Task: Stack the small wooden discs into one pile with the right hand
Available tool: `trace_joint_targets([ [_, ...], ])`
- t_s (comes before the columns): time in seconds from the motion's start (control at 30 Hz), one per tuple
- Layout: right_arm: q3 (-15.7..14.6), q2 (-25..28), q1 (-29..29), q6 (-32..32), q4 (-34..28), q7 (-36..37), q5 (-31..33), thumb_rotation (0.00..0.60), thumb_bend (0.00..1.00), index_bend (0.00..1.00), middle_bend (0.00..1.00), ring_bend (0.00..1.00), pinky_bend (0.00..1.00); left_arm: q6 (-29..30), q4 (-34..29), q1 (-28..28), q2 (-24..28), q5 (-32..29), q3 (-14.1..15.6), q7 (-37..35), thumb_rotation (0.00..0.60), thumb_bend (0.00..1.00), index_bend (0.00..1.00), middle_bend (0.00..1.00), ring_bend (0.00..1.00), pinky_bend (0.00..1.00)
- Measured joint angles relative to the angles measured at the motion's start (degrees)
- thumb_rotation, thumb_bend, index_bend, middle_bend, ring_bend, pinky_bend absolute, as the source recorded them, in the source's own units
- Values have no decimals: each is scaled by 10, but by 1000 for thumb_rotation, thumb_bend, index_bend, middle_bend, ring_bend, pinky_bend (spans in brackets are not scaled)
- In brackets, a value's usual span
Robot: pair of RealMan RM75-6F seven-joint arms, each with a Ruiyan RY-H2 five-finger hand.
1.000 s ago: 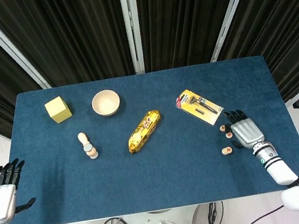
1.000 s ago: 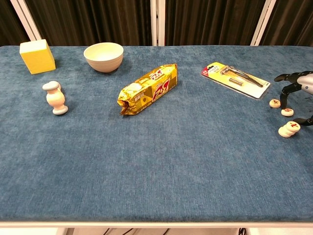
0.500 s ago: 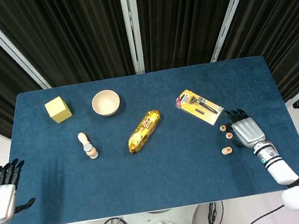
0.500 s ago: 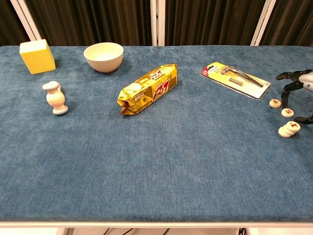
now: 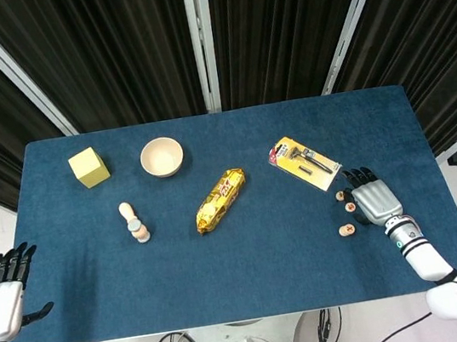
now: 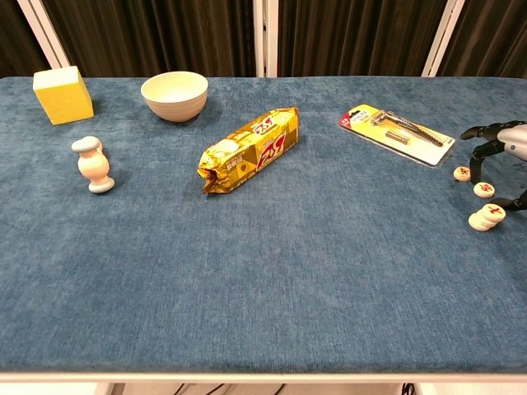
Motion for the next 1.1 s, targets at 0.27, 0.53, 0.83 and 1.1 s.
trace_joint_targets([
  [0.27, 0, -1, 0, 0, 0, -2, 3, 600, 286, 502, 63, 0, 0, -1, 1, 0, 0, 0, 0, -1, 600, 87, 56, 0, 0, 0],
  [0.53, 3, 21, -4, 20, -27, 8, -10, 600, 290, 507, 67, 0, 0, -3, 1, -1, 0, -1, 0, 0, 600, 86, 56, 0, 0, 0],
  [0.83, -8, 88, -13, 54, -112, 12, -57, 600, 289, 544, 73, 0, 0, -5, -4, -2, 1, 1, 2, 7, 600, 86, 56, 0, 0, 0],
  [1.1, -37, 109, -21, 61, -157, -23, -92, 600, 287, 545, 71, 0, 0, -1, -6, -1, 1, 4, 3, 9, 600, 87, 56, 0, 0, 0],
])
